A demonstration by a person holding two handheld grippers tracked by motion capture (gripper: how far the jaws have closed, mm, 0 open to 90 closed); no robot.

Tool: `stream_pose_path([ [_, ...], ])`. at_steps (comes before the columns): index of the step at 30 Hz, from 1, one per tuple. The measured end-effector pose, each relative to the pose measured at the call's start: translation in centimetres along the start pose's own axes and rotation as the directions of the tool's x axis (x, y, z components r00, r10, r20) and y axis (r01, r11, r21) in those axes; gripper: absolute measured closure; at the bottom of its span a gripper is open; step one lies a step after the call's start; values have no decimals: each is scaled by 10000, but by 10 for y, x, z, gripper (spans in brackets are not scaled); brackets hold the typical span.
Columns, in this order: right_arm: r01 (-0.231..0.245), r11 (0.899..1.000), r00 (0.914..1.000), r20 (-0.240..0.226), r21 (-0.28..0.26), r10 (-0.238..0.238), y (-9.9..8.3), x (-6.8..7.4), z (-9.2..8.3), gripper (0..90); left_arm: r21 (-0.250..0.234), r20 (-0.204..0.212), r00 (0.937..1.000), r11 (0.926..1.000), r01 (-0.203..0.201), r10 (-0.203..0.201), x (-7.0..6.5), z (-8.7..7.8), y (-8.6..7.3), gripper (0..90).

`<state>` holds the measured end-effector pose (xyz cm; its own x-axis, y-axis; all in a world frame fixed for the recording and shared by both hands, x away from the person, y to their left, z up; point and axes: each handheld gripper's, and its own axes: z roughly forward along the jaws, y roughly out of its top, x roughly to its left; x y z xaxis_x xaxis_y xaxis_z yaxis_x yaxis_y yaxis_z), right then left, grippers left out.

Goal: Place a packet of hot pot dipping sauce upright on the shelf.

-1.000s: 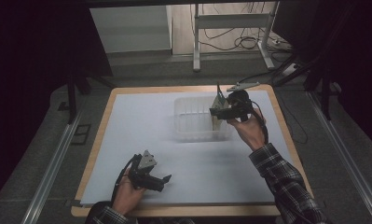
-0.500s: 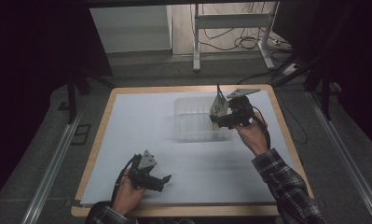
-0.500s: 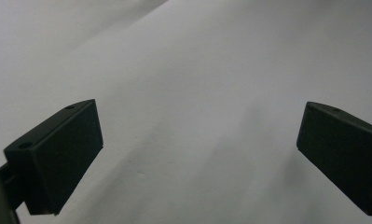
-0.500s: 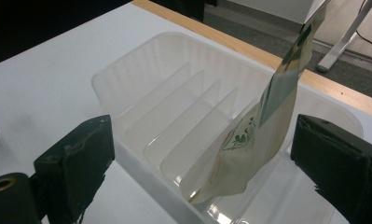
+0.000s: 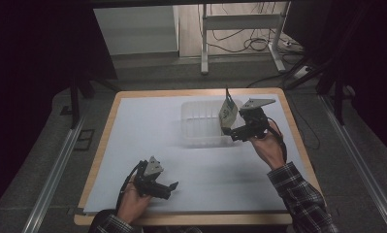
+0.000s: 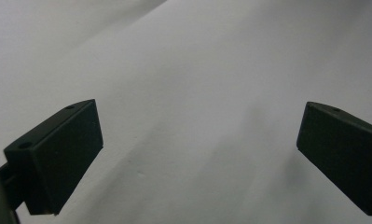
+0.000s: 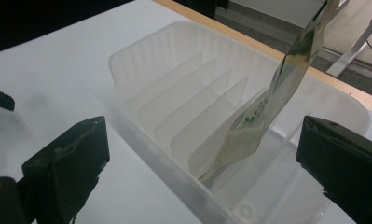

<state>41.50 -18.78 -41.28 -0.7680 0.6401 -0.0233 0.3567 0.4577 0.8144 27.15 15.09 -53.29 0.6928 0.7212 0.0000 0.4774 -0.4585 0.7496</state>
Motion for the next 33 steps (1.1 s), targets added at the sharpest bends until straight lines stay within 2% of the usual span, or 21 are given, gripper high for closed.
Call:
stream_pose_path([
  [9, 205, 9998, 9998, -38, -3, -205, -10, 6, -4, 0, 4, -22, 10000, 10000, -16, 16, 0, 0, 0, 0],
  [13, 216, 9998, 9995, -223, -16, -216, -14, 9, -4, 0, 15, -22, 10000, 10000, -23, 23, 0, 0, 0, 0],
  [17, 464, 9989, 9983, -348, 82, -461, -20, 11, -3, 0, 25, -18, 10000, 10000, -38, 38, 0, 0, 0, 0],
  [21, 398, 9991, 9981, -472, 126, -392, -25, 11, -1, 0, 27, -5, 10000, 10000, -47, 47, 0, 0, 0, 0],
  [26, 213, 9996, 9994, -286, 163, -209, -32, 13, -2, 0, 36, 8, 10000, 10000, -59, 59, -1, 0, 0, 0],
  [33, 202, 9993, 9985, -513, 317, -186, -40, 13, 0, 0, 22, 20, 10000, 10000, -65, 65, -1, 0, 0, 0],
])
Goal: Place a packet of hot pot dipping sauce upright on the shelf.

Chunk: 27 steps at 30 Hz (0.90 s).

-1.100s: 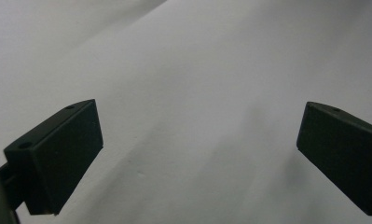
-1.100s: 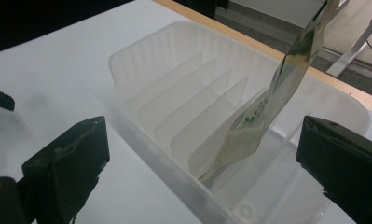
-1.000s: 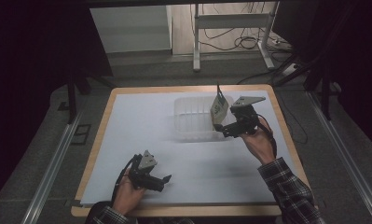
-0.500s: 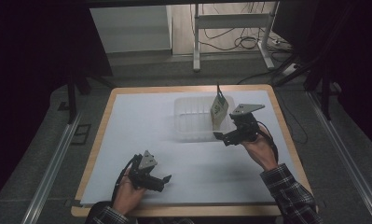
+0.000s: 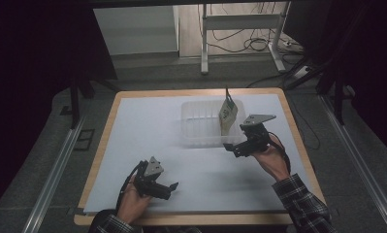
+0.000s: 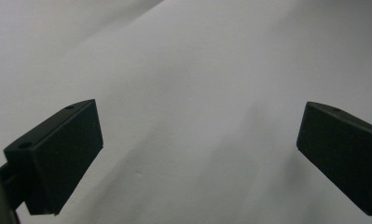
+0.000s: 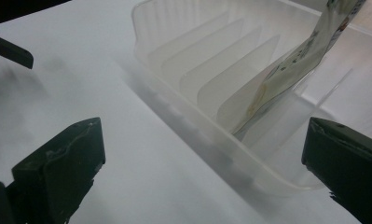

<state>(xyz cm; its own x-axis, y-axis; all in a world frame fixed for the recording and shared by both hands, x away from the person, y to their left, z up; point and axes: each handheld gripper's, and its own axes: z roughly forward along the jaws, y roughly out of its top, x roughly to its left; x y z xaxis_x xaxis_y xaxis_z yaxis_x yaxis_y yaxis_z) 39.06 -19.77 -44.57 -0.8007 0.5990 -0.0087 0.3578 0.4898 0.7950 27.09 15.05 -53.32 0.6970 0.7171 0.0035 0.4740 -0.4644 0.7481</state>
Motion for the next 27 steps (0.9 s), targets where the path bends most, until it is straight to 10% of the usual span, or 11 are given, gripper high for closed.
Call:
stream_pose_path([
  [27, 15, 9999, 10000, -16, 109, -15, -24, 7, -17, 0, -58, 55, 10000, 10000, 55, -55, 0, -1, 0, 0],
])
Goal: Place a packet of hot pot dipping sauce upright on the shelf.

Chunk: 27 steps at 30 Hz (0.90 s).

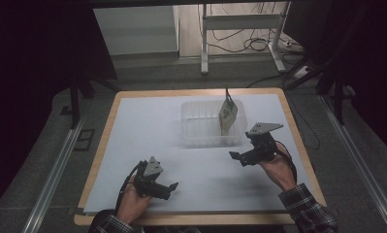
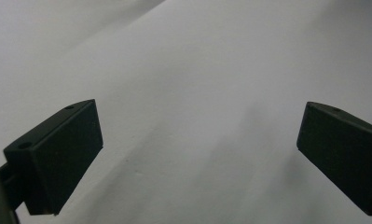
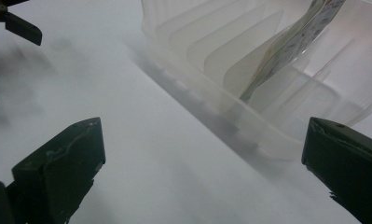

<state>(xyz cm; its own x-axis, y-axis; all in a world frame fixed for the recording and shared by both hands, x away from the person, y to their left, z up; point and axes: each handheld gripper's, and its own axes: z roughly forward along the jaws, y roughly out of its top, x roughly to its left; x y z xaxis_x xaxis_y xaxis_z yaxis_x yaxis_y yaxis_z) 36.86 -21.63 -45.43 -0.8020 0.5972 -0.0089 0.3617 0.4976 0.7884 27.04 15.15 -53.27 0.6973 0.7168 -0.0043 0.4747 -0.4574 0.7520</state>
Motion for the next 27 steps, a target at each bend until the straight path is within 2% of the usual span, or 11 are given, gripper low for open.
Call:
stream_pose_path([
  [11, 124, 9999, 9999, -54, -27, -125, -12, 9, -5, 0, -21, -20, 10000, 10000, 50, -50, 0, -1, -1, 0],
  [27, 358, 9992, 9992, 146, 152, -360, -36, 16, -12, 0, 3, -99, 9999, 10000, 55, -55, 0, -1, -2, 0],
])
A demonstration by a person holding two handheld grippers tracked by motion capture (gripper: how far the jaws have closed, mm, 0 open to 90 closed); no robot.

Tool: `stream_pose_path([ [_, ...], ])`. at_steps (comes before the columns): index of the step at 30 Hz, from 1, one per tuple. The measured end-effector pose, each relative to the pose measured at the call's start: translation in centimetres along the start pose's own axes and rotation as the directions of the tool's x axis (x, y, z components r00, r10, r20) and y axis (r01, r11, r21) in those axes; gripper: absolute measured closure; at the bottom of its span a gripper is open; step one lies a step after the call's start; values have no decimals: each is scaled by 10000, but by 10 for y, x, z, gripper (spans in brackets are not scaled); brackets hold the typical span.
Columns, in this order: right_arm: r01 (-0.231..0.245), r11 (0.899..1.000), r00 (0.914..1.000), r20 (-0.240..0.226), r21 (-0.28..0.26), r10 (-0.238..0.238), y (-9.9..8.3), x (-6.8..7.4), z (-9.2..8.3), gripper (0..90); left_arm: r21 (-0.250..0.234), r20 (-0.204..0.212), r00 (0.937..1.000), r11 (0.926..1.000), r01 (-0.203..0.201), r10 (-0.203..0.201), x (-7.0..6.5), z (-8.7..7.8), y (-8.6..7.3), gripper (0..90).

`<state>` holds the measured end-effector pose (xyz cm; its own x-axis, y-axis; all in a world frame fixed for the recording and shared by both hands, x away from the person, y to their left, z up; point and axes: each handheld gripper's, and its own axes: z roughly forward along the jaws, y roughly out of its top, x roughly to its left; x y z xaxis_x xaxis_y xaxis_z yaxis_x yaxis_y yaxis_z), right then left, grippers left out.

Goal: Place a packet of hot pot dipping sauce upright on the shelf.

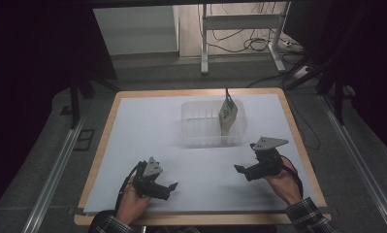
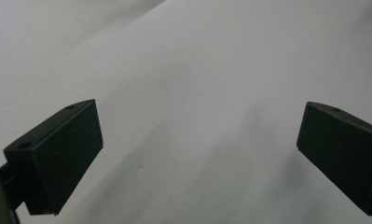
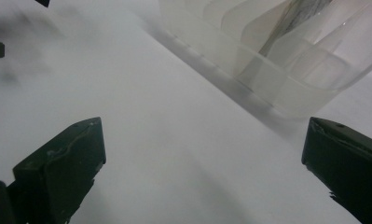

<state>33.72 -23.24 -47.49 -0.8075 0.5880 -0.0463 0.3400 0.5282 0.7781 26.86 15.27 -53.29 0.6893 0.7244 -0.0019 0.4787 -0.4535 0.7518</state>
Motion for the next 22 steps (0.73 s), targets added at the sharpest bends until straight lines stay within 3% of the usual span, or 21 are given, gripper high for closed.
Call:
stream_pose_path([
  [10, 154, 9995, 9996, 221, 285, -160, -19, 1, -5, 0, 35, -47, 10000, 10000, -77, 77, -1, 0, 0, 0],
  [22, -344, 9973, 9987, 386, 656, 319, -36, -6, -10, 0, 65, -63, 10000, 10000, -70, 70, -1, 1, 0, 0],
])
